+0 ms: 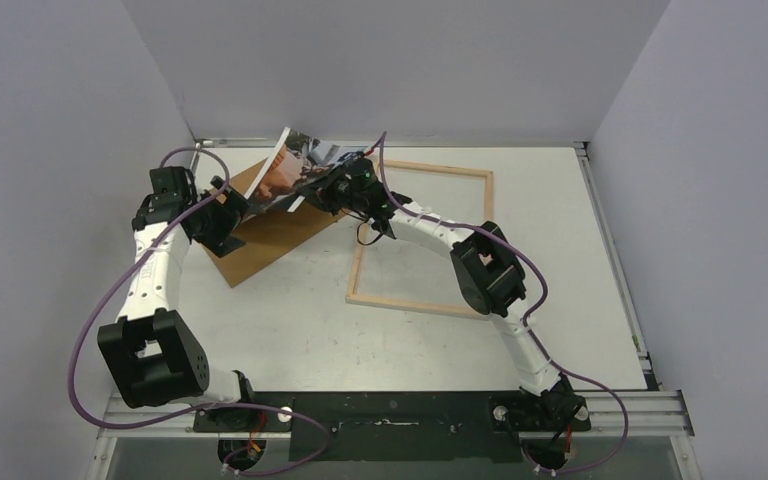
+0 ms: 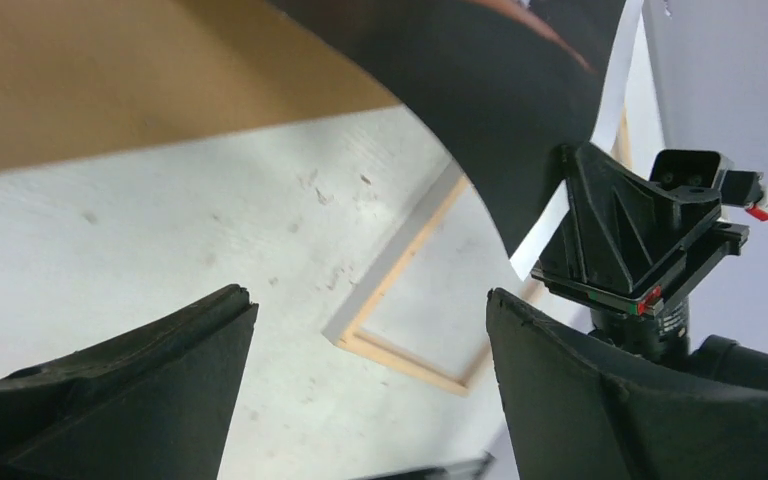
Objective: Put the photo into the frame
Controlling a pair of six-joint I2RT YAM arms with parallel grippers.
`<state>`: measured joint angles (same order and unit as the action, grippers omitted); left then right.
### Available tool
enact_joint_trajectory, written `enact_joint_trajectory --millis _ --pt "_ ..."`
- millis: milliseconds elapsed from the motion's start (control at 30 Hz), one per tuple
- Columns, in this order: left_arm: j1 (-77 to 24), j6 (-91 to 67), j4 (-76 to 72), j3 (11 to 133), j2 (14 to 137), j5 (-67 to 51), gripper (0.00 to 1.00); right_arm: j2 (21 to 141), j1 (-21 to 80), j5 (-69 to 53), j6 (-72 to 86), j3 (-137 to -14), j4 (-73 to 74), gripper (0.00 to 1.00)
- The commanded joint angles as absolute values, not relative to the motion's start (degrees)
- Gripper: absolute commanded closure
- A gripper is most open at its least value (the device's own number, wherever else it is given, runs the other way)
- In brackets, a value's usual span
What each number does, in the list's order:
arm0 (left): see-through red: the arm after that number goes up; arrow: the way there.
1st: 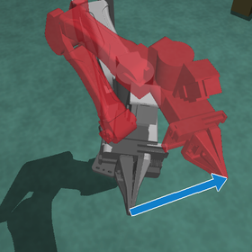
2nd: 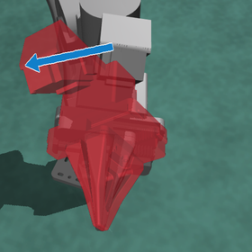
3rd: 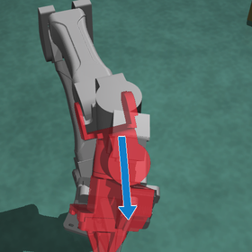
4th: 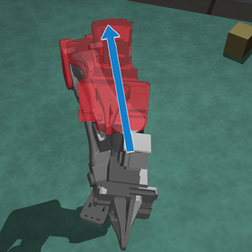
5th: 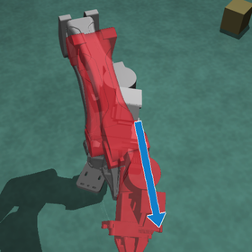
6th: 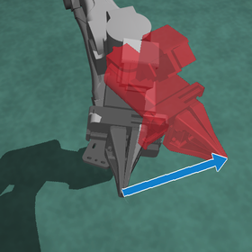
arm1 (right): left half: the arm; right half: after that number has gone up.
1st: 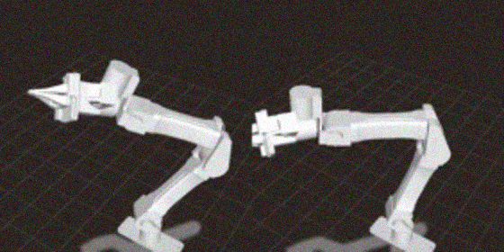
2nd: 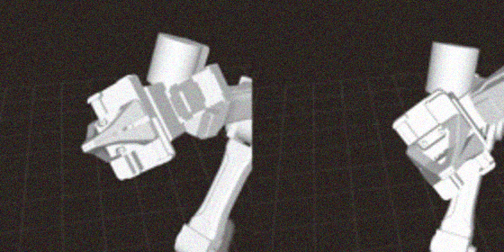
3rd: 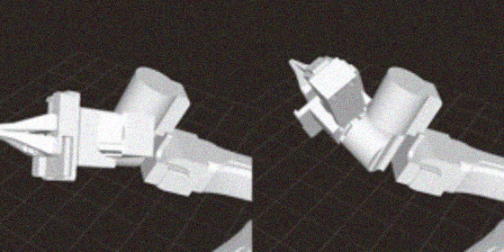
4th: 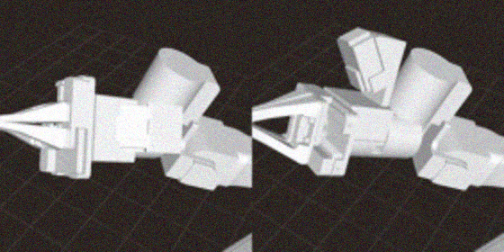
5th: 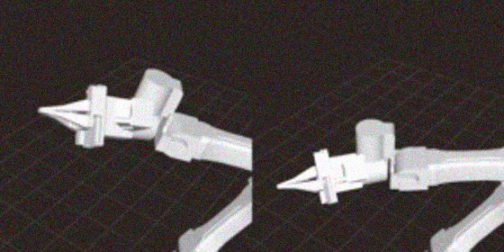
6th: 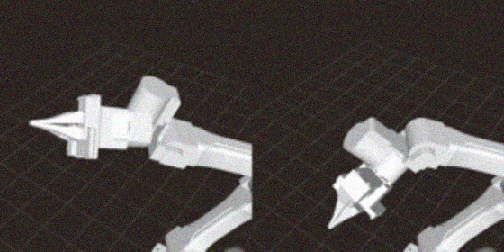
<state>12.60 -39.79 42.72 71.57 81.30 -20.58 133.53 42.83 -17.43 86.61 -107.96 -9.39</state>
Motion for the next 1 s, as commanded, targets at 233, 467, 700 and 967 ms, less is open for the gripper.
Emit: enact_joint_trajectory --millis 233,467,700,967 --pt "18.1 -65.0 25.9 61.6 80.0 -32.4 0.17 125.6 43.3 -18.1 90.4 -108.5 -14.9 1.00" --pt "19.2 -67.2 21.7 62.3 80.8 -34.5 0.24 125.1 43.4 -19.1 90.9 -107.2 -16.5 1.00" --pt "19.5 -65.5 19.6 65.2 81.2 -35.2 0.41 125.7 43.4 -19.3 90.8 -107.7 -15.6 1.00" --pt "19.5 -67.1 13.1 62.7 82.5 -34.7 0.44 125.6 43.5 -19.9 90.9 -108.3 -15.8 1.00"
